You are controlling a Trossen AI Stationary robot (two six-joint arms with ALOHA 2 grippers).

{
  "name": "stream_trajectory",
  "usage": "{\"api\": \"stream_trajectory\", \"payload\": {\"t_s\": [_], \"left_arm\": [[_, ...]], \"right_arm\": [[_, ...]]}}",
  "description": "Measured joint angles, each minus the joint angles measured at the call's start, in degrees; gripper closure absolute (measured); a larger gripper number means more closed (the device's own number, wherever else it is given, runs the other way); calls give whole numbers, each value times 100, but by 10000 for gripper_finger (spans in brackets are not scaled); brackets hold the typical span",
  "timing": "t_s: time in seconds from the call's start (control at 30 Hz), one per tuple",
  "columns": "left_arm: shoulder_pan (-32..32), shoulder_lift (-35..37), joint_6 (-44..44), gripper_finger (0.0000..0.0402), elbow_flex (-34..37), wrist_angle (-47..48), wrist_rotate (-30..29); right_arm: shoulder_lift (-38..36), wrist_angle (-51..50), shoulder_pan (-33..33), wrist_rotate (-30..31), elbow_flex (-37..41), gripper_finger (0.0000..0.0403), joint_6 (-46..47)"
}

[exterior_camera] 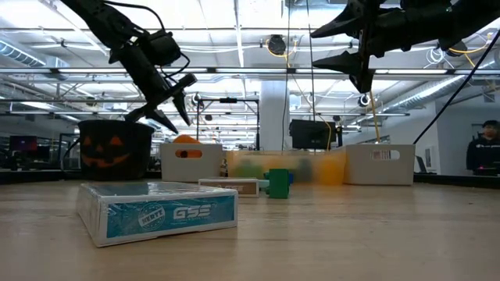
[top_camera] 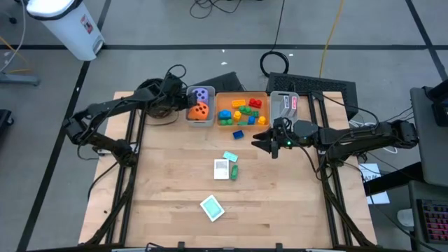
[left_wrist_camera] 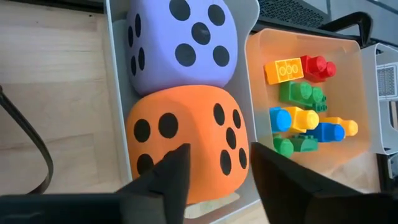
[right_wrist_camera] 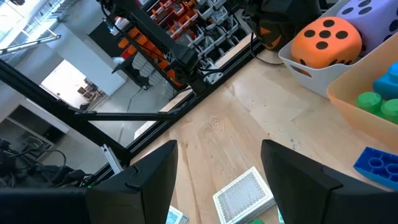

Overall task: Pick & Place Toys
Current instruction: Put the dark green game piece into the orange bin

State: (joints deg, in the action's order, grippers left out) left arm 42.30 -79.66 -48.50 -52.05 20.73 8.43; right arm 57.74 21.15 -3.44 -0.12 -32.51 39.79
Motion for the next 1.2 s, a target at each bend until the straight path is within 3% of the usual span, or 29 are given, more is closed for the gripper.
{"api": "stream_trajectory", "payload": {"t_s": [0.23,0.47,0.6,0.67,0.87,0.97,1.07,1.2], "left_arm": [[27,0,-50,166,2,-391,254],[44,9,-240,162,4,-1445,1685],[-231,117,81,173,5,-2199,2477],[-480,266,212,178,9,-2514,2606],[-1514,940,767,192,7,-2895,2253],[-2162,1273,1129,194,7,-2833,1790],[-2802,1496,1363,192,7,-2815,1306],[-3541,1575,1459,198,4,-2799,711]], "right_arm": [[0,2,0,0,0,181,2],[1,179,0,-1,0,181,4],[2,652,0,-10,0,181,4],[2,1030,0,-9,0,181,5],[2,2260,0,22,-14,181,400],[2,2209,0,22,-222,181,582],[2,1266,7,23,-782,181,444],[192,-1185,71,78,-2026,181,-412]]}}
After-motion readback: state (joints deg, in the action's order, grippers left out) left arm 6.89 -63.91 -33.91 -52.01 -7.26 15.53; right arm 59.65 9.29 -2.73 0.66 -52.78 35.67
